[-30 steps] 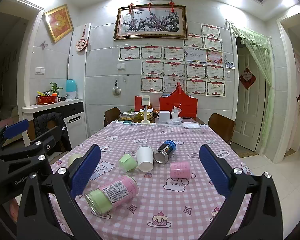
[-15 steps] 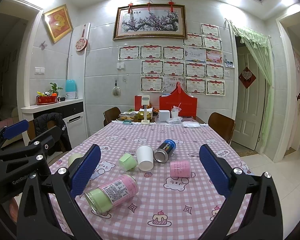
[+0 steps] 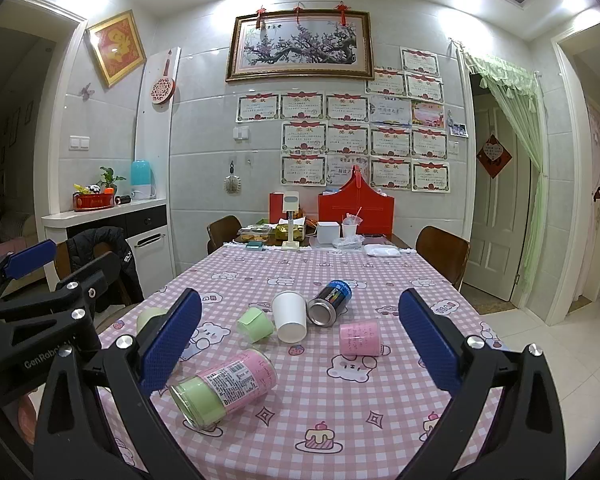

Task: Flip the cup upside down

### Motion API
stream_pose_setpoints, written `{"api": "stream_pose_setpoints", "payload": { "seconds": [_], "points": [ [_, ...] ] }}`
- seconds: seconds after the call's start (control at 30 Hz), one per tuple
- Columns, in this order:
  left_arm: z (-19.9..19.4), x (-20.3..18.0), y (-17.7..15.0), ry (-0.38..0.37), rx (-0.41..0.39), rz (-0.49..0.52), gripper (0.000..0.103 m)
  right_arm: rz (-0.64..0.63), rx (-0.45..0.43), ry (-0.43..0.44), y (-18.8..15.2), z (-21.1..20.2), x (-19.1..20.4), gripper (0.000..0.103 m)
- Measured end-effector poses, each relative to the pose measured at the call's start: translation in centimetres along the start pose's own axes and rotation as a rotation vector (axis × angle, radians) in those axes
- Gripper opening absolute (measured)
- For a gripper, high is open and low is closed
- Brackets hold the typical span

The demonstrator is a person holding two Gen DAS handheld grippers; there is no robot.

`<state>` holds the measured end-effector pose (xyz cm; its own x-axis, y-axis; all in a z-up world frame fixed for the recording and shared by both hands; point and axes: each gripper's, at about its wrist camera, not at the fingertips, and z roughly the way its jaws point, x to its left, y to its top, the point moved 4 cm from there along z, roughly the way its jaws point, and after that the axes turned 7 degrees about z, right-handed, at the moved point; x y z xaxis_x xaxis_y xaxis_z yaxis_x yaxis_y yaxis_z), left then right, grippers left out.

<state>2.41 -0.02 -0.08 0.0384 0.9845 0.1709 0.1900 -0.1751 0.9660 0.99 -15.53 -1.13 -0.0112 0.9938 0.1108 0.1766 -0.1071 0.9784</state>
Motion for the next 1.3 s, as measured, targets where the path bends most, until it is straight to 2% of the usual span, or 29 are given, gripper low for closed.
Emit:
{"api": "stream_pose_setpoints", "payload": {
  "seconds": [0.97,1.3],
  "points": [
    [0.1,-0.4,0.4,-0.005,0.006,0.014,0.084,0.006,0.000,-0.005,0.6,-0.2,-0.5,0.095],
    [3.1,-1.0,0.3,-0.012,0.043,0.026,0.084,0.012,0.027,-0.016,0.7,1.8,-0.9,0.095]
  ]
}}
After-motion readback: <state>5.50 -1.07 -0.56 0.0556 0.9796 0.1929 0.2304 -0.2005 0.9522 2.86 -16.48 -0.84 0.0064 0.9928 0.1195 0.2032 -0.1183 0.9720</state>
